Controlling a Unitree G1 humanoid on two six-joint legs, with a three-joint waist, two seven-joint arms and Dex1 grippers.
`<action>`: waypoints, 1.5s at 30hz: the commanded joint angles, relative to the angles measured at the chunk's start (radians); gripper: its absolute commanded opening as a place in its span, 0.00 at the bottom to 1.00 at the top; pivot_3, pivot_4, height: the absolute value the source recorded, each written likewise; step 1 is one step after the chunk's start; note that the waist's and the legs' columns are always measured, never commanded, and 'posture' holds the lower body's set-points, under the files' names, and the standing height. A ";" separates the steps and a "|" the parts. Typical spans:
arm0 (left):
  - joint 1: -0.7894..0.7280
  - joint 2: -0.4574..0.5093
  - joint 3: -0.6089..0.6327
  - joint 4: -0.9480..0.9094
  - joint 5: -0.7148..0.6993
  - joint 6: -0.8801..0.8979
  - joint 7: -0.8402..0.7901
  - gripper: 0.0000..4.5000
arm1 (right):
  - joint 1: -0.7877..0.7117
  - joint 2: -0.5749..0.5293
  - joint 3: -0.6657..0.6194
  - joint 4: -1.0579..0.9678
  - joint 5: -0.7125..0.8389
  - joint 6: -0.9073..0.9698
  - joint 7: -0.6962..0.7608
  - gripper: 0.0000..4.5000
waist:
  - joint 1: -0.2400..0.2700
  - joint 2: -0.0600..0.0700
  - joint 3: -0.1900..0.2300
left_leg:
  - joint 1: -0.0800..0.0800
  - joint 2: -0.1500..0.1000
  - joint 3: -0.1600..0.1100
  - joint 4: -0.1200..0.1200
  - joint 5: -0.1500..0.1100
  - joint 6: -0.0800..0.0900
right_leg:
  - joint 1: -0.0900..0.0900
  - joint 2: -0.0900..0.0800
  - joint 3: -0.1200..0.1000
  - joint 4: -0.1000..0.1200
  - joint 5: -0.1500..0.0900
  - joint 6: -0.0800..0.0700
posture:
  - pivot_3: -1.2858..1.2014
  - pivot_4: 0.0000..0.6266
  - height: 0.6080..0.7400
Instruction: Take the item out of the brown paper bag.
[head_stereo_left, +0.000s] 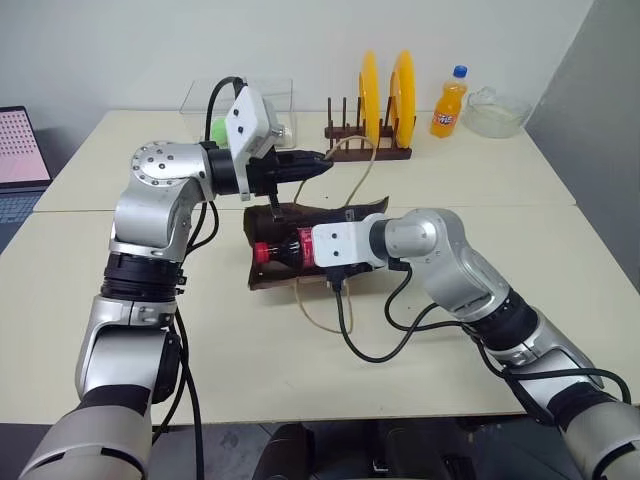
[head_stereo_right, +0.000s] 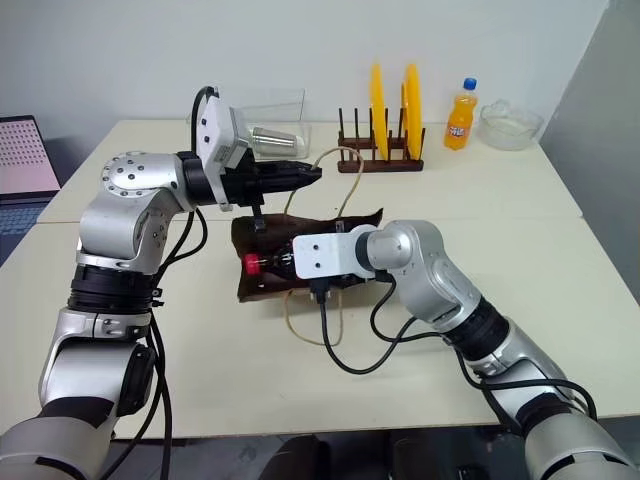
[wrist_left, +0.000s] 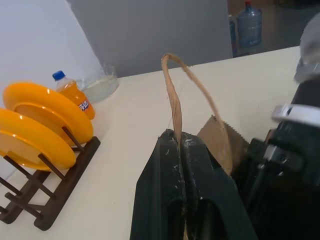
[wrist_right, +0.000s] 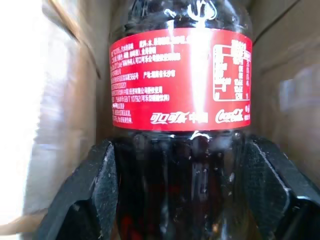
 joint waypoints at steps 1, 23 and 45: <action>-0.012 -0.001 0.000 -0.001 0.006 -0.027 0.003 0.00 | -0.008 -0.019 -0.080 -0.108 0.062 0.036 0.028 0.67 | 0.000 0.000 0.000 | 0.000 0.000 0.000 0.000 0.000 0.000 | 0.000 0.000 0.000 0.000 0.000 0.000 | 0.52 0.24 1.00; 0.005 0.003 -0.008 0.008 0.026 -0.051 -0.006 0.00 | 0.233 -0.517 -0.609 -0.115 0.397 -0.025 -0.010 0.67 | 0.022 -0.001 0.000 | 0.000 -0.001 0.001 0.000 -0.001 0.001 | 0.002 -0.001 0.000 -0.002 0.000 0.000 | 0.52 0.24 1.00; -0.005 0.000 -0.015 0.028 0.026 -0.063 -0.009 0.00 | 0.056 -0.389 -0.273 0.760 0.186 -0.473 -0.040 0.99 | 0.000 0.001 0.001 | 0.002 0.000 0.006 0.000 0.000 0.001 | 0.002 0.000 0.003 -0.001 0.000 0.000 | 0.52 0.24 1.00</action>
